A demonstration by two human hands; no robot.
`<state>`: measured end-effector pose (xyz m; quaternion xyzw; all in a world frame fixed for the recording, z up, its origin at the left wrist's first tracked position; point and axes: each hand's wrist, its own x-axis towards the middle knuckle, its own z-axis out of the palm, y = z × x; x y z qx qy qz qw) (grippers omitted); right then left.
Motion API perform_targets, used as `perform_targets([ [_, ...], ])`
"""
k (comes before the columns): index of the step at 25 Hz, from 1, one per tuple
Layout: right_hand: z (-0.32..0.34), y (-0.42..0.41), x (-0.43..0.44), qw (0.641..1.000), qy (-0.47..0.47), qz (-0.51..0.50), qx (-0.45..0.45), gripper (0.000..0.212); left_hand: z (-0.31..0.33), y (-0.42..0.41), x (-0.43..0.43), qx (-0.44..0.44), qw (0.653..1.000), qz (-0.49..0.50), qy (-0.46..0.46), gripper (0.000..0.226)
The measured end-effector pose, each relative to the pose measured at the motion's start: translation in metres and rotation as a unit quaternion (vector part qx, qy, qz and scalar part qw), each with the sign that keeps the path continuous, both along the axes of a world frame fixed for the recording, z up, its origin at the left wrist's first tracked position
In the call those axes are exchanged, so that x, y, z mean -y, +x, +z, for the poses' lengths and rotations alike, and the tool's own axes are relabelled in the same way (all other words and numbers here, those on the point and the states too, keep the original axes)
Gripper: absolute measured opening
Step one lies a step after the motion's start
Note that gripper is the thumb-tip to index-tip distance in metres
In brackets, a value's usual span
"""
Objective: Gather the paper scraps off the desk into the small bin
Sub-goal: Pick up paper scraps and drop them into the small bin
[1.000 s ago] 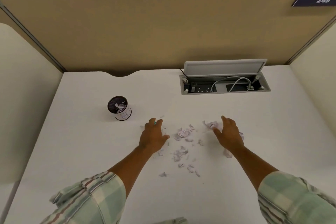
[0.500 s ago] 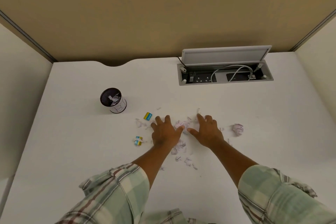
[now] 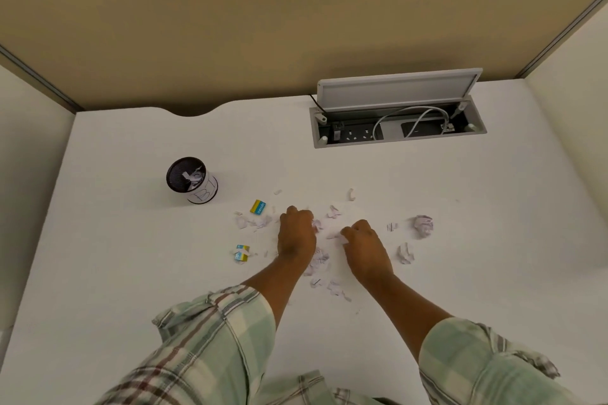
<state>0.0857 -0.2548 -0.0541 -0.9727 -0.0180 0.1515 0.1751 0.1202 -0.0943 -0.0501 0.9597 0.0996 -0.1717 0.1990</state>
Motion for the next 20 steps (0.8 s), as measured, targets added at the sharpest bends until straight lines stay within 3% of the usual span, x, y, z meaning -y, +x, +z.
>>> perform_targets([
  [4,-0.005,-0.01,-0.002,1.0,0.009,-0.017,-0.01,0.03,0.0,-0.013,-0.02,0.012,0.993,0.069,-0.094,0.028],
  [8,-0.002,-0.008,-0.002,0.968,0.149,-0.195,-0.053,0.02,0.01,-0.029,-0.041,0.002,0.978,0.134,-0.163,0.023],
  [10,0.004,-0.008,-0.005,0.926,0.238,-0.281,-0.08,0.017,0.018,-0.038,-0.053,0.014,0.966,0.175,-0.19,0.024],
  [13,0.013,-0.009,-0.013,0.791,0.428,-0.414,-0.144,0.019,0.028,-0.052,-0.075,0.035,0.944,0.233,-0.23,0.024],
  [15,0.021,-0.006,-0.029,0.719,0.507,-0.44,-0.18,0.021,0.034,-0.062,-0.094,0.055,0.924,0.276,-0.259,0.023],
  [17,0.029,0.004,-0.047,0.684,0.547,-0.44,-0.198,0.025,0.038,-0.07,-0.111,0.064,0.904,0.318,-0.278,0.022],
  [20,0.045,0.02,-0.098,0.675,0.565,-0.416,-0.229,0.024,0.042,-0.089,-0.146,0.086,0.877,0.371,-0.293,0.019],
])
